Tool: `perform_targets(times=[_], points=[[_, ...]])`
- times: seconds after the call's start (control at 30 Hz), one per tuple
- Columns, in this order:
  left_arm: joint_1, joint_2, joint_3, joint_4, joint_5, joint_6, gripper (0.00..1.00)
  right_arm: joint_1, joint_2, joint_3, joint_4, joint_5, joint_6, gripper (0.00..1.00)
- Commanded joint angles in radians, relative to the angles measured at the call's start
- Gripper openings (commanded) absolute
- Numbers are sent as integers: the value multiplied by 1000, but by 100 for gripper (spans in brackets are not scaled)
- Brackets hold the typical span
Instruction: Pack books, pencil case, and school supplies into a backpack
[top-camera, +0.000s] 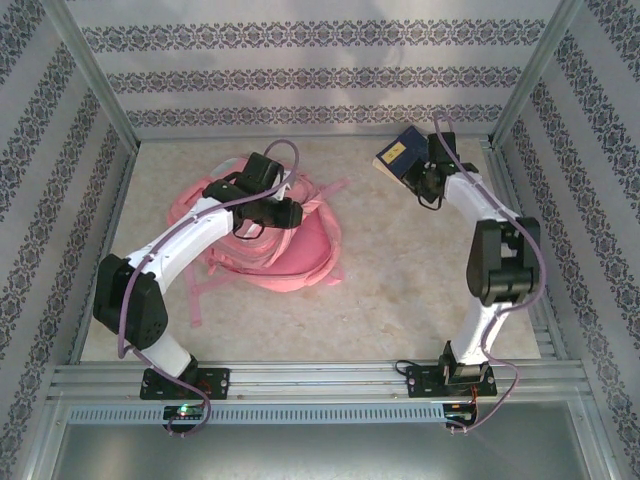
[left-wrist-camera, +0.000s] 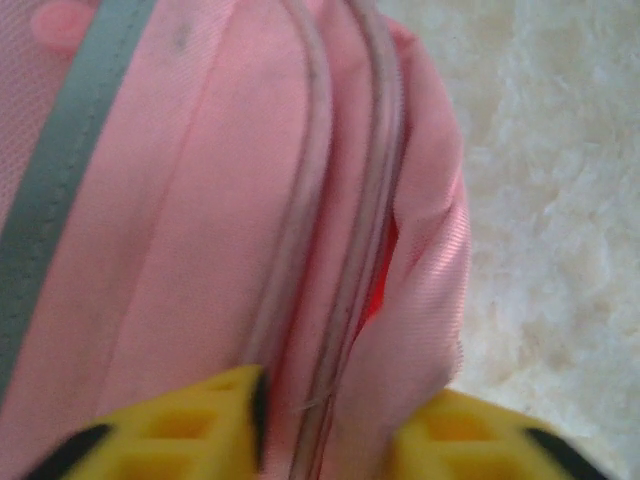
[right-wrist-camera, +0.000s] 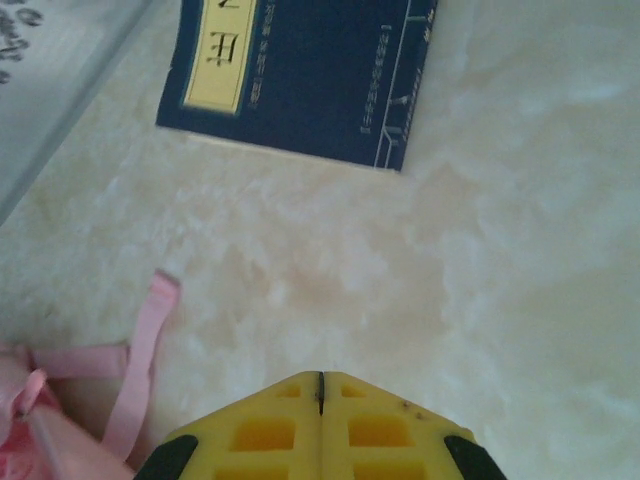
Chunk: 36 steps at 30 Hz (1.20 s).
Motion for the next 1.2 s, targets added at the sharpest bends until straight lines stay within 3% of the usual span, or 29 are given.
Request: perform_targets(times=[0.0, 0.17, 0.5, 0.6, 1.17], points=[[11, -7, 25, 59, 43, -81, 52, -22, 134, 152, -72, -20, -22, 0], [-25, -92, 58, 21, 39, -102, 65, -46, 352, 471, -192, -16, -16, 0], [-36, -263, -11, -47, 61, -142, 65, -53, 861, 1267, -704, -54, -35, 0], [-36, -279, -19, -74, 58, -137, 65, -49, 975, 1478, -886, -15, -12, 0], [-37, -356, -67, -110, 23, -100, 62, 89, 1019, 1682, -1410, 309, -174, 0]])
